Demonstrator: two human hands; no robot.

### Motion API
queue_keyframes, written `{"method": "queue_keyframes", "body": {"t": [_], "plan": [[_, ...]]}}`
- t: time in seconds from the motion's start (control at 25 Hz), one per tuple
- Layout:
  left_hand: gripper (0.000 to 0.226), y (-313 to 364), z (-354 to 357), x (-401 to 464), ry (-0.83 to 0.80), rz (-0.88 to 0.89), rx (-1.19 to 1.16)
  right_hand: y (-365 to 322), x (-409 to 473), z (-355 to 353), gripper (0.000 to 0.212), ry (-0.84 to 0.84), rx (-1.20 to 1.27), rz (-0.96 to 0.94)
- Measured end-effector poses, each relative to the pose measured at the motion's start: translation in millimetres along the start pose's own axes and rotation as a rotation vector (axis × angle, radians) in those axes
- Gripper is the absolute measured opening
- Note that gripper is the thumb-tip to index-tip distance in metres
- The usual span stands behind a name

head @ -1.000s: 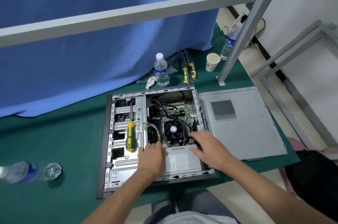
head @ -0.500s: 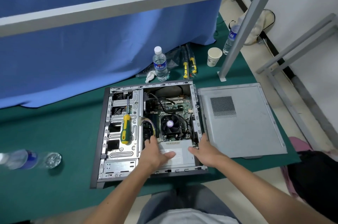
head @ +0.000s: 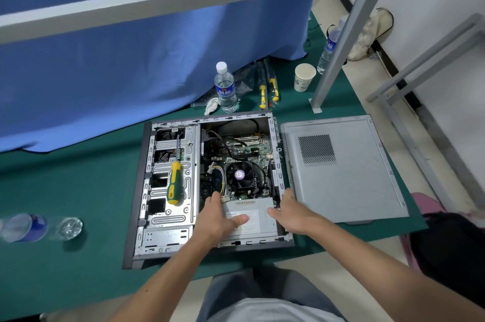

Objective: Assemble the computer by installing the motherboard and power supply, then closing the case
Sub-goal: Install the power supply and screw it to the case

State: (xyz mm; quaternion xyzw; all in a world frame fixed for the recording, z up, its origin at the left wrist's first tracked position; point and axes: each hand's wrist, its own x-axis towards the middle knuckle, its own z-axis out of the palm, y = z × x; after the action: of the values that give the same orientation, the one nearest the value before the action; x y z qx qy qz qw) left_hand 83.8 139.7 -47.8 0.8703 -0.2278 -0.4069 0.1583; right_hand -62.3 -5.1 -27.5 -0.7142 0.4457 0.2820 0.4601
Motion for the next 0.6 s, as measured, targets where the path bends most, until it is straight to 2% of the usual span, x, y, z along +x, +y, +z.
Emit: {"method": "queue_keyframes", "body": {"t": [0.16, 0.4, 0.6], "plan": [[0.066, 1.9, 4.6, -0.7, 0.043, 0.006, 0.02, 5.8, 0.0, 2.0, 0.102, -0.021, -0.023, -0.021], [0.064, 7.6, 11.3, 1.1, 0.032, 0.054, 0.032, 9.7, 6.9, -3.4, 0.092, -0.037, -0.047, -0.017], [0.063, 4.8, 9.2, 3.8, -0.007, 0.027, -0.03, 8.8, 6.3, 0.4, 0.089, -0.015, -0.051, -0.028]]}}
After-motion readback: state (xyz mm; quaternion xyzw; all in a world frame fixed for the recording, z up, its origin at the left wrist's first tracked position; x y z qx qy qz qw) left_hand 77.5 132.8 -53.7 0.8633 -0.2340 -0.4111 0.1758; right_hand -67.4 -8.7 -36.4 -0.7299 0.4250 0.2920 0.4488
